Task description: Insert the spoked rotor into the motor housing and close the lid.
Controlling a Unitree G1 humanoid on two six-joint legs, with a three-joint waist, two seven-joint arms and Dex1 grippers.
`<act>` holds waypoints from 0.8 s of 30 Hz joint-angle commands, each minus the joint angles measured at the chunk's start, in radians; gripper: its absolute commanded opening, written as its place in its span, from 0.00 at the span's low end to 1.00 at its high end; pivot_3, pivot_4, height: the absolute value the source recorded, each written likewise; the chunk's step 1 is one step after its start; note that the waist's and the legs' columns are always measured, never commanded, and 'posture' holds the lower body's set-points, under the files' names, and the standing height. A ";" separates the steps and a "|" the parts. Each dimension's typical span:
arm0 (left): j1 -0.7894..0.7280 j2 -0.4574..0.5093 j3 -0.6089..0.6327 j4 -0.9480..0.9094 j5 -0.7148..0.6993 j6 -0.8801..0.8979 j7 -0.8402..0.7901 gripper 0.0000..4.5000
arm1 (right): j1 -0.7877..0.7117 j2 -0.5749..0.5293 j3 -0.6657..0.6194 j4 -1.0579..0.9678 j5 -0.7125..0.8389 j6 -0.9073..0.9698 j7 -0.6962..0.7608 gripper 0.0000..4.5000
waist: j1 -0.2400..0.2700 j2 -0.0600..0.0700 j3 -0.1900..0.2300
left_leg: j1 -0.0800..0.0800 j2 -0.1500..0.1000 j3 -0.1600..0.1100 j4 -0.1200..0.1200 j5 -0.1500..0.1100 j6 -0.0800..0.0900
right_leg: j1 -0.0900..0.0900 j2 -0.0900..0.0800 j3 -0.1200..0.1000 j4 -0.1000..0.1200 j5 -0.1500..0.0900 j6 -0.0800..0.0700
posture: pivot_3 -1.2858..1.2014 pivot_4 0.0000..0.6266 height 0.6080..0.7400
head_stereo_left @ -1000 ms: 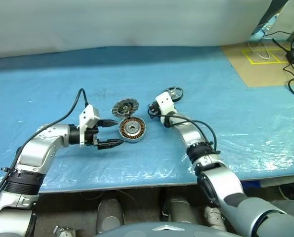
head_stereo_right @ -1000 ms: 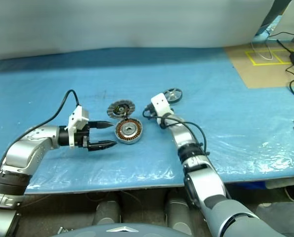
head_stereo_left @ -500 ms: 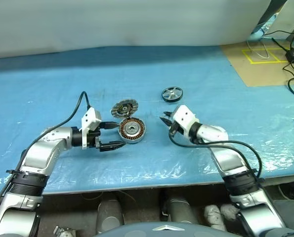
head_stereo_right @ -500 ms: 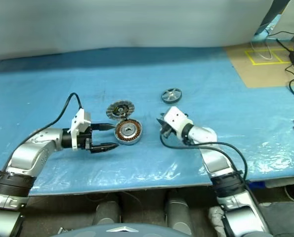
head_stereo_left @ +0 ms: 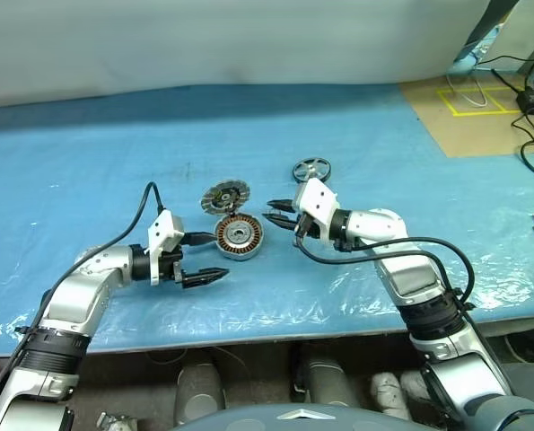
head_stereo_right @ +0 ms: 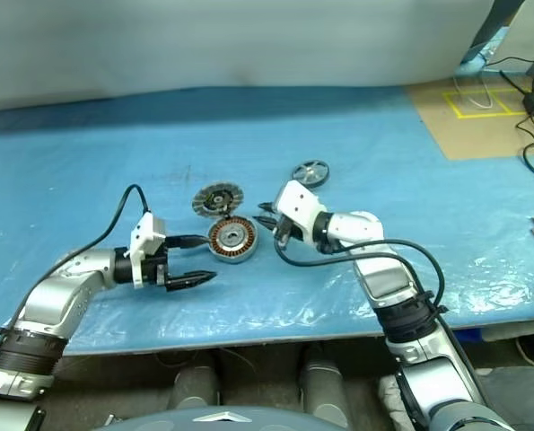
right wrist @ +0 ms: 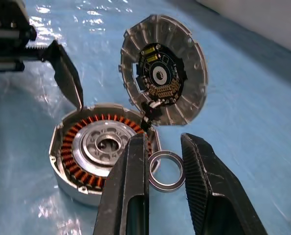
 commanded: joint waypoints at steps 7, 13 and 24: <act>0.021 -0.027 0.063 -0.040 -0.026 -0.040 0.063 1.00 | -0.106 0.111 0.043 0.174 0.064 0.023 0.068 0.16 | 0.000 0.000 0.000 | 0.000 0.000 0.000 0.001 0.000 0.000 | 0.000 0.000 0.000 0.001 0.000 0.000 | 0.52 0.24 1.00; 0.028 -0.047 0.068 -0.048 -0.009 -0.072 0.099 1.00 | -0.131 0.155 0.056 0.240 0.100 0.036 0.130 0.16 | 0.000 0.000 0.000 | 0.000 0.000 0.000 0.001 0.000 0.000 | 0.000 0.000 0.000 0.001 0.000 0.000 | 0.52 0.24 1.00; 0.023 -0.052 0.050 -0.051 0.035 -0.164 0.127 1.00 | -0.187 0.169 0.078 0.418 0.044 -0.095 0.152 0.16 | -0.001 0.000 0.000 | 0.000 0.000 0.000 0.004 0.000 0.000 | 0.000 -0.001 0.000 0.005 0.000 0.000 | 0.52 0.24 1.00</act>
